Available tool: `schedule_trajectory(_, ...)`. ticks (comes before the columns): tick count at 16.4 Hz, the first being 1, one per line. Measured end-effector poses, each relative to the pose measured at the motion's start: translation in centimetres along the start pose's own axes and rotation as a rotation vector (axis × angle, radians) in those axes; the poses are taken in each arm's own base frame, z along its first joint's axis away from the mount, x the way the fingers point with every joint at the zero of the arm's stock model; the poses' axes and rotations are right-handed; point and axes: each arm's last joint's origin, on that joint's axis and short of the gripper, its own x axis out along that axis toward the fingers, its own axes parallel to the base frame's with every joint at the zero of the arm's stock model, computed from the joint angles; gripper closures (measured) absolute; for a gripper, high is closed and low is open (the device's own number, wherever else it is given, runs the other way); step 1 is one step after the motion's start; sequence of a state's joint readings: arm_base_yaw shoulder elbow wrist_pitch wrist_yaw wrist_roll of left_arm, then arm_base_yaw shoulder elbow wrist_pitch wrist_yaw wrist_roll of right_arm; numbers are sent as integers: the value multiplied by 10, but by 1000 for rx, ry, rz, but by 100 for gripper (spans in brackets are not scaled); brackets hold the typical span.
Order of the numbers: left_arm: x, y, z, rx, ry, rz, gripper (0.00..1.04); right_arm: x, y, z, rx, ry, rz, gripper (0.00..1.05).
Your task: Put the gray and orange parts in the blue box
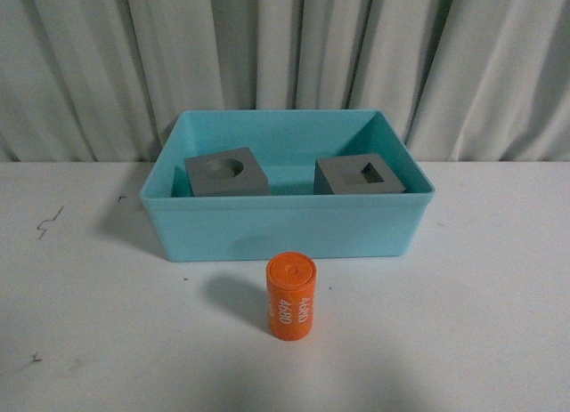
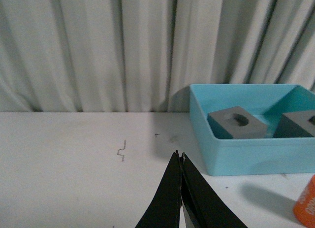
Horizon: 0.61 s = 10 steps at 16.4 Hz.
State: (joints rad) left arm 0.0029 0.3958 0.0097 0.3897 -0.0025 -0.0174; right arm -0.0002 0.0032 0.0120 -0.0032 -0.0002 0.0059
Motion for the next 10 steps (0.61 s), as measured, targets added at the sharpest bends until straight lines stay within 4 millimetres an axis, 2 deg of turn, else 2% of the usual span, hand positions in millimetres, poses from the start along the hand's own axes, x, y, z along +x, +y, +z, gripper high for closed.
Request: schedule_trajectory(10, -14, -1, 0, 0, -5, -7, 103, 0, 0, 0, 0, 0, 0, 6)
